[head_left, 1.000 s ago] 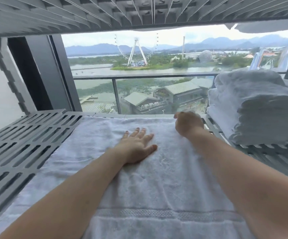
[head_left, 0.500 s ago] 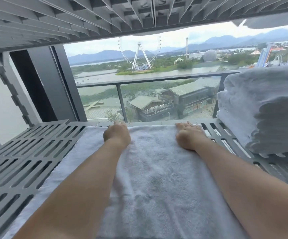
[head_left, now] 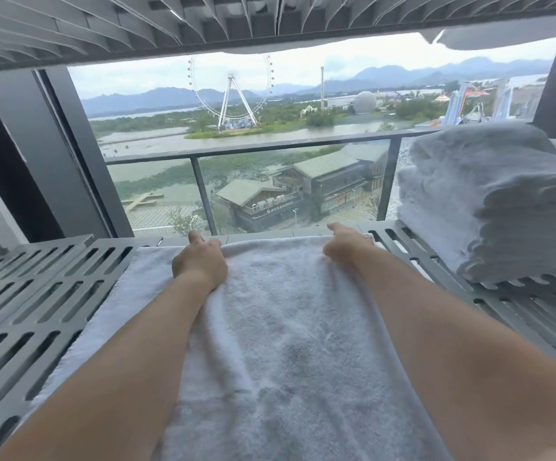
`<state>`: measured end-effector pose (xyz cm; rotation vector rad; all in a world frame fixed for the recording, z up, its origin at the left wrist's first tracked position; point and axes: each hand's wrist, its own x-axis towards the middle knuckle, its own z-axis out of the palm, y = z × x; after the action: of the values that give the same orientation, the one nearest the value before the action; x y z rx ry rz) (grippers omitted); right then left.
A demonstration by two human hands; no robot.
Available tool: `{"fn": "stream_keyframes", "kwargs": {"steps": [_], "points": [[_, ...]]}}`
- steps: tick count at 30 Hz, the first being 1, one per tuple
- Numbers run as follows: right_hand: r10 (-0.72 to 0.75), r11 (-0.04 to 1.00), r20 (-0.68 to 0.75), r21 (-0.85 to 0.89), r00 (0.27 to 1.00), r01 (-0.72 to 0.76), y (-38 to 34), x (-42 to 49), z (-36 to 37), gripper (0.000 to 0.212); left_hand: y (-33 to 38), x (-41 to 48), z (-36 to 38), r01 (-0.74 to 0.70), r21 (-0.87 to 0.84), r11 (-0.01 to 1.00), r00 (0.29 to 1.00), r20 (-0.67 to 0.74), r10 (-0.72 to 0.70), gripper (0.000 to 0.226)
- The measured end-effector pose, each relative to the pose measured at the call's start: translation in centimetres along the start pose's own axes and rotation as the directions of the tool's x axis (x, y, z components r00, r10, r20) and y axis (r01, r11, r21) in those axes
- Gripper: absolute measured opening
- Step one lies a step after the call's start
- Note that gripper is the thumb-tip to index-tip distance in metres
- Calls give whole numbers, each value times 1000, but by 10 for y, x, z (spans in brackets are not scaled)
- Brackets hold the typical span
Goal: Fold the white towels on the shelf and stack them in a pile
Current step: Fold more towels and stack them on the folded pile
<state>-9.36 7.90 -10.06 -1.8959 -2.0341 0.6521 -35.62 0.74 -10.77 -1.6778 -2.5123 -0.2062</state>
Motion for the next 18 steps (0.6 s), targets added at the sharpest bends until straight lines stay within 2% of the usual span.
{"fn": "stream_keyframes", "kwargs": {"steps": [2, 4, 5, 7, 9, 11, 13, 15, 18], "points": [[27, 996, -88, 91, 996, -19, 5, 1, 3, 70, -1, 0, 3, 5, -31, 1000, 1000, -29, -6, 35], [45, 991, -271, 134, 962, -9, 8, 2, 13, 45, -1, -1, 5, 0, -73, 997, 998, -66, -5, 32], [15, 995, -376, 98, 926, 23, 7, 2, 17, 38, -2, -1, 6, -8, -99, 995, 996, -86, -1, 30], [-158, 987, -499, -88, 852, 132, 4, 3, 24, 33, -3, -2, 7, -30, -143, 989, 992, -128, 12, 24], [-340, 935, -426, -250, 838, 253, 1, 6, 30, 43, -5, -4, 8, -57, -147, 987, 983, -183, 30, 19], [-350, 919, -272, -286, 896, 272, 0, 6, 31, 62, -4, -7, 9, -67, -145, 987, 970, -241, 30, 19], [-330, 918, -224, -304, 917, 256, 1, 6, 30, 68, -2, -12, 7, -59, -137, 989, 964, -265, 21, 26], [-338, 920, -262, -296, 904, 258, 1, 5, 30, 63, 2, -17, 4, -61, -112, 992, 964, -265, 30, 36], [-368, 902, -326, -352, 871, 249, 1, 5, 31, 39, 6, -21, 0, -89, -33, 996, 953, -292, 75, 39]]}}
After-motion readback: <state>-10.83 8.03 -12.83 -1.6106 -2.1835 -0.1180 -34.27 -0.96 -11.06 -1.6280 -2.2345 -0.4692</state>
